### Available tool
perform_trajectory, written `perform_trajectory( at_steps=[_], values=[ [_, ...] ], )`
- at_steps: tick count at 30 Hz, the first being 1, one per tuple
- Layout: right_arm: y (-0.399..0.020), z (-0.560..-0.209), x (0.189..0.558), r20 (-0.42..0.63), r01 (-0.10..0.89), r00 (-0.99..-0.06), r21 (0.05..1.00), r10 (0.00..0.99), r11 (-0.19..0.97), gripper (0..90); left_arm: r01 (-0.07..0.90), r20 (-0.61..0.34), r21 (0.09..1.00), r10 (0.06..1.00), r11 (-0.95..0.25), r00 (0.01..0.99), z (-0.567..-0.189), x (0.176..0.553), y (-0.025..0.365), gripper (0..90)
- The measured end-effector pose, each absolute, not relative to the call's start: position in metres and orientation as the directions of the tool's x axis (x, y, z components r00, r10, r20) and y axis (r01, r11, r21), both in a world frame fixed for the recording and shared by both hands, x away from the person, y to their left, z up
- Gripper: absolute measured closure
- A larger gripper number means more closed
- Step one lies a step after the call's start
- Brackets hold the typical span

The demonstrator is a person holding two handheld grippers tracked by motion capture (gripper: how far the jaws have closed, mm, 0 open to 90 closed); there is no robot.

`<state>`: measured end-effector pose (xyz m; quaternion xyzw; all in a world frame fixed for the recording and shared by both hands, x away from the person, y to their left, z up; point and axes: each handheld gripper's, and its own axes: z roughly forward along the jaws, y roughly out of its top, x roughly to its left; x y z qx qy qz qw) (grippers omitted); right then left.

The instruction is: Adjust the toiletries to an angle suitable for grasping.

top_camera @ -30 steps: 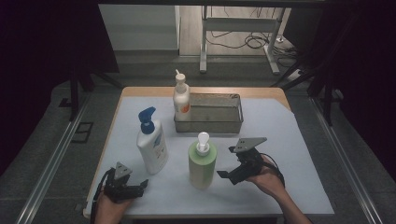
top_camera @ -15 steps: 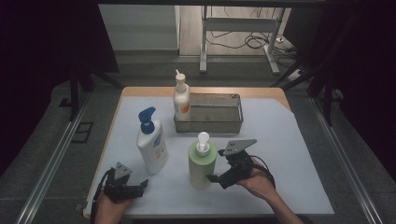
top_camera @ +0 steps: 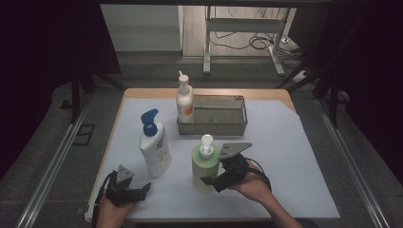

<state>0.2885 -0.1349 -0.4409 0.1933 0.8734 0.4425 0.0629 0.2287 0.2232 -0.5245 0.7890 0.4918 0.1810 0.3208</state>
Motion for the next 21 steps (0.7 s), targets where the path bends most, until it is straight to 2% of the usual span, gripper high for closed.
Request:
perform_trajectory(
  at_steps=[8,21],
  values=[
    [-0.1265,-0.4404,0.2878,0.048,0.264,-0.92,0.809,0.388,0.525,10.2,0.66,-0.031,0.684,0.892,-0.31,0.451,-0.5244,0.2287,0.2232,12.7],
    [-0.1246,-0.4388,0.2832,0.009,0.248,-0.911,0.81,0.412,0.531,12.4,0.66,-0.031,0.684,0.892,-0.31,0.451,-0.5245,0.2288,0.2232,12.7]
  ],
)
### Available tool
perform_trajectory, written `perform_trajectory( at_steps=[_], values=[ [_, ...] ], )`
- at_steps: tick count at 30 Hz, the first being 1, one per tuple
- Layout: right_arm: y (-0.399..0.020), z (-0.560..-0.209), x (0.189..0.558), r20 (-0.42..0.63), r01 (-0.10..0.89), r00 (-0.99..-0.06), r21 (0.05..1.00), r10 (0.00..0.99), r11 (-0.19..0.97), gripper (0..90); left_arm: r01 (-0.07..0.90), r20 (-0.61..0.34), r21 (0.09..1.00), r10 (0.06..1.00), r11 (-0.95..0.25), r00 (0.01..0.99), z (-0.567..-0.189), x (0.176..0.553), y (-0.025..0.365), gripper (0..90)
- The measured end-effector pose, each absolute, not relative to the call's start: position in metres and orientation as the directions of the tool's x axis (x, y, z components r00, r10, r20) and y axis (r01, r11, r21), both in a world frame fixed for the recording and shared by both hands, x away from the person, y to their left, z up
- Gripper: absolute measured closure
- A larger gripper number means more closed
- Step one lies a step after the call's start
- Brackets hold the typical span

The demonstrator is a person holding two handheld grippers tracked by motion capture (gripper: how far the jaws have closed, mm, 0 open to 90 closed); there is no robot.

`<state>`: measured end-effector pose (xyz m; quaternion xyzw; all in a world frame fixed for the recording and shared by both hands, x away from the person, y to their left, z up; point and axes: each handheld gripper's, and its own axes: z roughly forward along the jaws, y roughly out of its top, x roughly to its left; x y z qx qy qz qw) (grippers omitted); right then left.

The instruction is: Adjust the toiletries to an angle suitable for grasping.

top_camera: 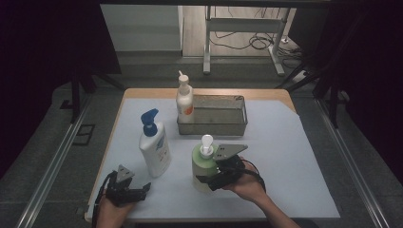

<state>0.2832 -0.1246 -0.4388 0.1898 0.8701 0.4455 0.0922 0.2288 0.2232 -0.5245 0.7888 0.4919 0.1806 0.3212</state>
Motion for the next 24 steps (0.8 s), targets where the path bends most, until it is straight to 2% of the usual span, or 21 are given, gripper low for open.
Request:
perform_trajectory(
  at_steps=[24],
  values=[
    [-0.135,-0.416,0.299,0.015,0.301,-0.871,0.806,0.492,0.509,12.7,0.661,-0.032,0.684,0.892,-0.309,0.451,-0.524,0.229,0.223,12.7]
  ],
)
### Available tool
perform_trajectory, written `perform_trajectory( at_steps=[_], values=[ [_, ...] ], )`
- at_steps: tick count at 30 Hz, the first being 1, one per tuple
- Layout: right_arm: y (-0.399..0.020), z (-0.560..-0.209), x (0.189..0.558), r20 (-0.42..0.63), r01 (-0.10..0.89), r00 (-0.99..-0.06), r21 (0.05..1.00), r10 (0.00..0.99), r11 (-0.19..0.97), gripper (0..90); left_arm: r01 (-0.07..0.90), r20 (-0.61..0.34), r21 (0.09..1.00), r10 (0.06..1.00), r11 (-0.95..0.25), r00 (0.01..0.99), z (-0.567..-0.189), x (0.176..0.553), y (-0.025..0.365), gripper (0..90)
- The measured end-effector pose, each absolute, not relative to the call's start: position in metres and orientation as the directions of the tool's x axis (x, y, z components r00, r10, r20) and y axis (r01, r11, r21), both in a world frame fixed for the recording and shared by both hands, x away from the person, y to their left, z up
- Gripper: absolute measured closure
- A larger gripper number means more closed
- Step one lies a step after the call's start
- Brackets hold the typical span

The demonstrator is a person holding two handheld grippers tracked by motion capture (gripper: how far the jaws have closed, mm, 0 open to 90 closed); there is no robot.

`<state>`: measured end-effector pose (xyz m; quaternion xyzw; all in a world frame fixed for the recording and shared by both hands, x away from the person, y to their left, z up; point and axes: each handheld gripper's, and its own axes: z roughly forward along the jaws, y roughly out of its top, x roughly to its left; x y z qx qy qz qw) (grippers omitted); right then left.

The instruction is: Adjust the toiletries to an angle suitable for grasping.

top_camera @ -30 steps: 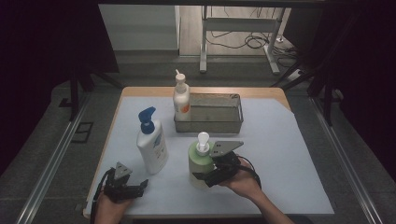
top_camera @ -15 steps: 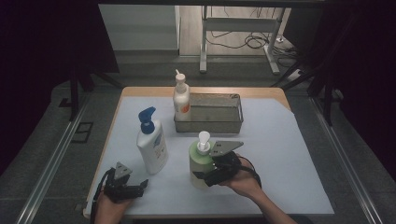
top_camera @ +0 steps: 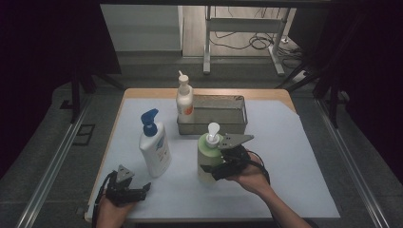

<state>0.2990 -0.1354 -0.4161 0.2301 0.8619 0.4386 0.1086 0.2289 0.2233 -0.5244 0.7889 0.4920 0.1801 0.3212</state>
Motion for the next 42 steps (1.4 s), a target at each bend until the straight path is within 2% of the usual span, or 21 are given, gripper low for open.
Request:
perform_trajectory(
  at_steps=[42],
  values=[
    [-0.131,-0.36,0.367,-0.029,0.319,-0.798,0.827,0.602,0.463,12.8,0.66,-0.031,0.683,0.891,-0.311,0.452,-0.524,0.229,0.223,12.7]
  ],
)
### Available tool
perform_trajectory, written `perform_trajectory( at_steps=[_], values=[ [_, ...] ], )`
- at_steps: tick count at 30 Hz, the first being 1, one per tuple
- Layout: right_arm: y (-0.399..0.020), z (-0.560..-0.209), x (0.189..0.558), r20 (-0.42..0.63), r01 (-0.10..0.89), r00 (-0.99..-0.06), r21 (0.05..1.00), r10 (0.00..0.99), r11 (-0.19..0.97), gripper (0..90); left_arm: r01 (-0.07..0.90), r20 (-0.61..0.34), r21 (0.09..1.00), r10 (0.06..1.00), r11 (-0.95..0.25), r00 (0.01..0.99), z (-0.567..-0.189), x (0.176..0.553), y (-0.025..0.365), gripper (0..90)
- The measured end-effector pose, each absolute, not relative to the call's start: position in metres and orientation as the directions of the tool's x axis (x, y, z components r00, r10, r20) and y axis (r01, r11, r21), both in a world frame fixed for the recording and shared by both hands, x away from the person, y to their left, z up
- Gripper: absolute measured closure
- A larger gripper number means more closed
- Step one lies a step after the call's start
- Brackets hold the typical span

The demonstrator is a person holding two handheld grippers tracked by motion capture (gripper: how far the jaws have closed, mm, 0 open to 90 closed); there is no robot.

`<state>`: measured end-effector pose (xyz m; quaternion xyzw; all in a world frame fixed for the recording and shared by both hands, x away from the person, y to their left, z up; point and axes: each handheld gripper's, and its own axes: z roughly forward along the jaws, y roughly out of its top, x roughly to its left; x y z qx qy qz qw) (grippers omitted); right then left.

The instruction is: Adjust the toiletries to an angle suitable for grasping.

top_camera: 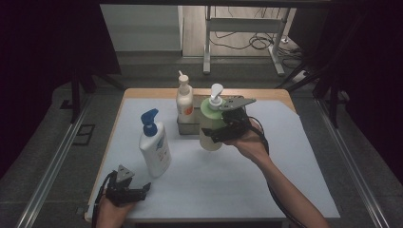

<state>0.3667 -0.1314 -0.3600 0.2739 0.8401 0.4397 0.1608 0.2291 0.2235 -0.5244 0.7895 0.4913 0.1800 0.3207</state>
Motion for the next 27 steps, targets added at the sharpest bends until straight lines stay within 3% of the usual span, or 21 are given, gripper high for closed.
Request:
perform_trajectory(
  at_steps=[27],
  values=[
    [-0.123,-0.342,0.407,-0.059,0.33,-0.729,0.843,0.681,0.426,12.9,0.661,-0.03,0.682,0.891,-0.314,0.454,-0.524,0.229,0.224,12.7]
  ],
)
